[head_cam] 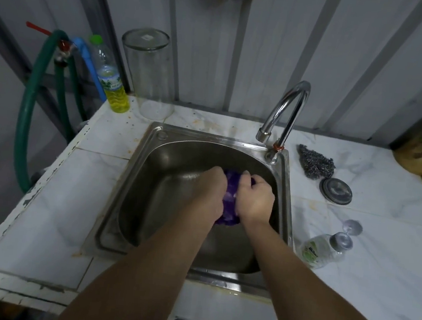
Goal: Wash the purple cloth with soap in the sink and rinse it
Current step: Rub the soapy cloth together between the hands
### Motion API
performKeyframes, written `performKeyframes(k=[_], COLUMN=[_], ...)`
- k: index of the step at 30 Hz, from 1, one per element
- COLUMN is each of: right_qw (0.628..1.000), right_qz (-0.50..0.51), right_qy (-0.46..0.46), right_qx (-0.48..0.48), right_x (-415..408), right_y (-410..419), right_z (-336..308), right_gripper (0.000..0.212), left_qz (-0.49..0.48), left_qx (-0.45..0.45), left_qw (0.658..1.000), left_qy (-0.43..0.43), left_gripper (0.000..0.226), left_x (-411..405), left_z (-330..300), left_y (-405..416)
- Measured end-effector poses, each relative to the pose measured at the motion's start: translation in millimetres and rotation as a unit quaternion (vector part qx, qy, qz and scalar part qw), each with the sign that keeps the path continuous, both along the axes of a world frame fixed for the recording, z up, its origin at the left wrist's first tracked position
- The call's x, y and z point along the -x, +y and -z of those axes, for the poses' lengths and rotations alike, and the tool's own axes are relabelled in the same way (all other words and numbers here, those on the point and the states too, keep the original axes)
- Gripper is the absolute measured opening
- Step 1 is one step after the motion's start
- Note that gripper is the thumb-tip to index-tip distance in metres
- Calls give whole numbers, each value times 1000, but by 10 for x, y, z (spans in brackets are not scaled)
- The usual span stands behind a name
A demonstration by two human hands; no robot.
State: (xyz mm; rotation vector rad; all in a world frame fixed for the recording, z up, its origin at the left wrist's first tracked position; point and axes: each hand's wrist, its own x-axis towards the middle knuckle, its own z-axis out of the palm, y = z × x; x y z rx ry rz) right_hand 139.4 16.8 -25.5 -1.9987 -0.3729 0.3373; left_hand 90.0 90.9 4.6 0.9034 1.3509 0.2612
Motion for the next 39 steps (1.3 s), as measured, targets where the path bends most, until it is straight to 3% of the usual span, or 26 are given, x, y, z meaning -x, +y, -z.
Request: performKeyframes(k=[5, 10, 13, 18, 22, 25, 28, 30, 32, 33, 35, 39], right_qw=[989, 999, 996, 993, 997, 998, 986, 953, 894, 880, 889, 904], right_qz=[-98, -46, -28, -81, -56, -45, -38, -40, -84, -116, -127, -14], right_qy=[-68, 24, 81, 14, -30, 45, 160, 296, 412, 425, 402, 339], right_qx=[-86, -9, 6, -87, -50, 4, 15, -56, -155, -177, -178, -259], right_x=[486, 54, -50, 382, 253, -111, -213, -237, -226, -183, -85, 2], right_y=[-13, 60, 38, 67, 142, 115, 76, -15, -171, -240, -322, -315], right_z=[4, 23, 44, -60, -100, -58, 34, 51, 59, 55, 70, -32], right_gripper=[40, 42, 42, 43, 48, 45, 44, 49, 61, 66, 60, 21], left_qz=[7, 37, 26, -4, 58, 96, 96, 98, 118, 105, 53, 36], left_qx=[-57, 48, 42, -19, -32, -17, 32, 92, 107, 103, 91, 37], left_qw=[995, 995, 998, 1000, 995, 992, 993, 986, 977, 976, 980, 988], left_qy=[-86, -83, -29, -10, -72, -78, -68, -102, -141, -159, -167, -143], left_gripper=[28, 35, 29, 43, 39, 29, 45, 53, 53, 52, 49, 43], left_x=[211, 161, 99, 192, 159, 116, 184, 258, 314, 328, 325, 250], left_z=[75, 55, 58, 33, 127, 140, 149, 79, 71, 62, 17, 40], left_y=[102, -57, -55, 184, 91, -52, -49, -22, 14, 47, 95, 62])
